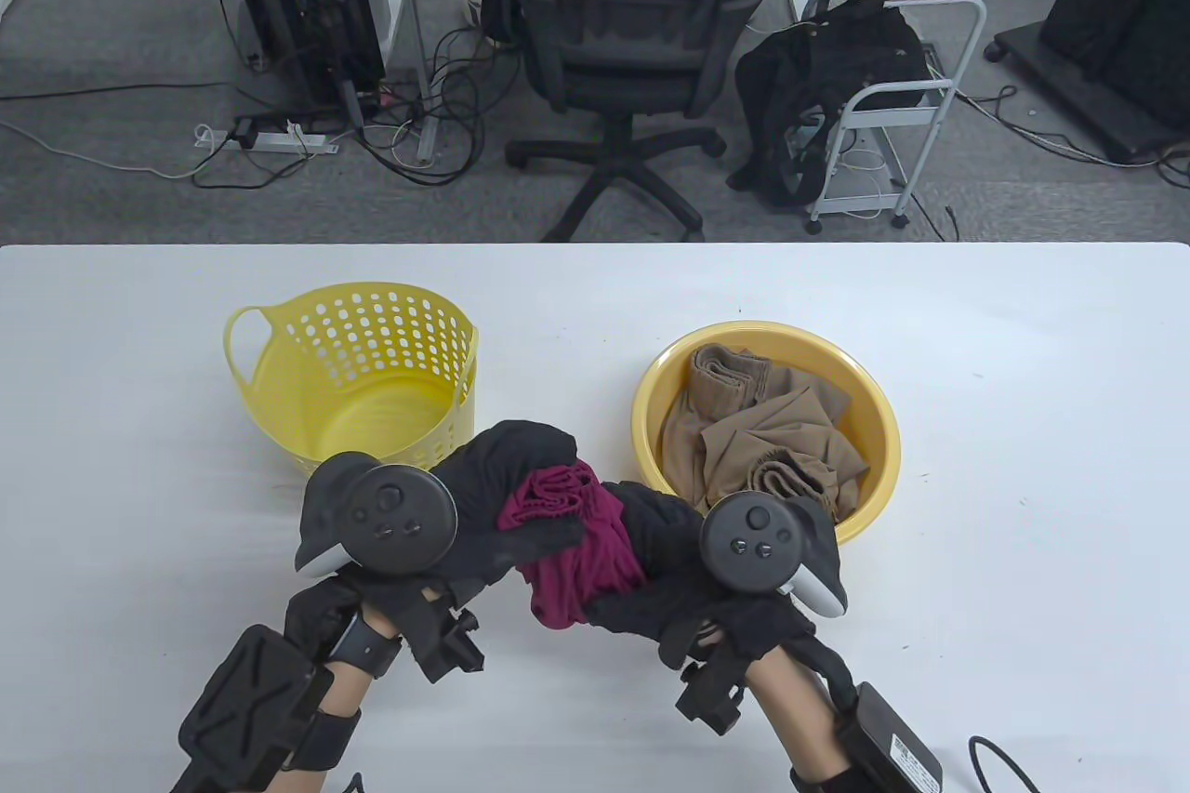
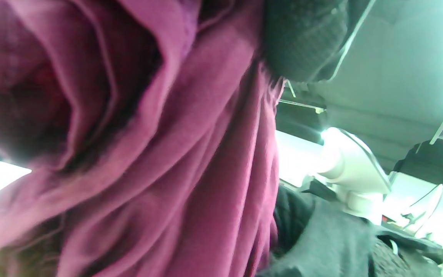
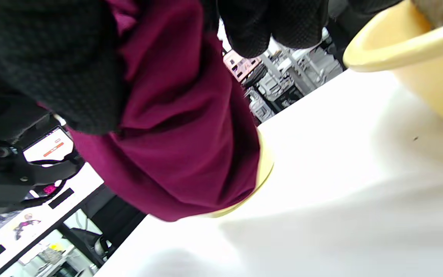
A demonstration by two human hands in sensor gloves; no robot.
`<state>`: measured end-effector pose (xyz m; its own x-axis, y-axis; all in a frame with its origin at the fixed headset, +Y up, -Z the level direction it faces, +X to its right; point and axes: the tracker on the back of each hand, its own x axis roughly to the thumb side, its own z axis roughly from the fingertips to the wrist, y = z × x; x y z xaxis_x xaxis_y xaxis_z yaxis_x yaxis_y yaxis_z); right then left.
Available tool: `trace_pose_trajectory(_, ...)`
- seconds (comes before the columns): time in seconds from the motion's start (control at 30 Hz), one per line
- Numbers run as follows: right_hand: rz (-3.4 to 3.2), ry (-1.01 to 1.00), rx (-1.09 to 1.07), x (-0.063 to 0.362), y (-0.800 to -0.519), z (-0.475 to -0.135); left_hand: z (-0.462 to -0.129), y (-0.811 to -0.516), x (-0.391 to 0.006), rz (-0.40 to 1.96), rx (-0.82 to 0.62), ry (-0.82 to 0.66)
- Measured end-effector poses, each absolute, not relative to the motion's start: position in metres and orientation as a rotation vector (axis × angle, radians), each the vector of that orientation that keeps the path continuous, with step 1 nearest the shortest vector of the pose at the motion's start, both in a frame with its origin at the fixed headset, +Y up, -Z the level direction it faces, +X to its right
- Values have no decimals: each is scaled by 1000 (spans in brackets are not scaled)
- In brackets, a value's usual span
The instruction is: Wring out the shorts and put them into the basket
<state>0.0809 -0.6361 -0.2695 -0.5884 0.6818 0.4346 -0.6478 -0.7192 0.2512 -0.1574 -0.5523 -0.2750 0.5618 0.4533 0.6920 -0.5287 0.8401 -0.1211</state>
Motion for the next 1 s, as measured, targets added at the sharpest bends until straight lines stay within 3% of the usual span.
trace_pose_trajectory(0.67,2619,-206,518,103,-675,-259,-290,-512,-193,618,249,-605)
trace_pose_trajectory(1.0,2669,-252,512,107,-677,-255,-297,-477,-198,566,329,-553)
